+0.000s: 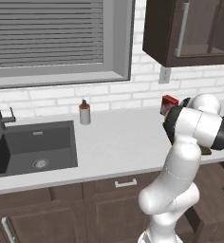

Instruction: Place the appropriate cutting tool for cutting the garlic skin on the cutting board.

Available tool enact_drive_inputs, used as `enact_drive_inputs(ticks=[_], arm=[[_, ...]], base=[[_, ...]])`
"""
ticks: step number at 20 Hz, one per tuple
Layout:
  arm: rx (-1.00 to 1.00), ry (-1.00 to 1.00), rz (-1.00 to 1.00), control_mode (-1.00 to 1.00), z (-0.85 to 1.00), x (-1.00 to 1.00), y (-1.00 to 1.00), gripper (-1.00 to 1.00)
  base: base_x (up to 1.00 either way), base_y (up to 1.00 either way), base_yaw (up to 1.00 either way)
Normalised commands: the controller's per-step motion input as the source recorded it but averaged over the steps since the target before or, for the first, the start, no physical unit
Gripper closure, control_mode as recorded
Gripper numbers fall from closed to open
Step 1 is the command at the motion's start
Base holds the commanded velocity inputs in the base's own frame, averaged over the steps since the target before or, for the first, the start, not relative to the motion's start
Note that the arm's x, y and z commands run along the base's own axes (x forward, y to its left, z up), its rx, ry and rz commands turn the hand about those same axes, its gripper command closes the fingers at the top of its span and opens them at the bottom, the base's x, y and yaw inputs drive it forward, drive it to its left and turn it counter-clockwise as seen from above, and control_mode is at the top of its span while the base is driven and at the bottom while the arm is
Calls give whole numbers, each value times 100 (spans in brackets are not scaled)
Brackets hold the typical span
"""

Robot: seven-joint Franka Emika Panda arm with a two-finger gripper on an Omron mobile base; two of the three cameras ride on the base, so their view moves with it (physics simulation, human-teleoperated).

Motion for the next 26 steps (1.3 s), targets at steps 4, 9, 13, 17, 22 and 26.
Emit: enact_drive_inputs(ticks=[4,9,13,17,22,26], arm=[[0,6,0,-100,-43,16,24,100],[0,2,0,-100,-26,9,29,-100],[0,0,0,-100,8,-27,2,-100],[0,-7,0,-100,59,-87,0,-100],[0,-11,2,-100,88,-89,5,-100],[0,-12,5,-100,91,-86,20,-100]], base=[[0,0,0],[0,0,0],[0,0,0],[0,0,0],[0,0,0],[0,0,0]])
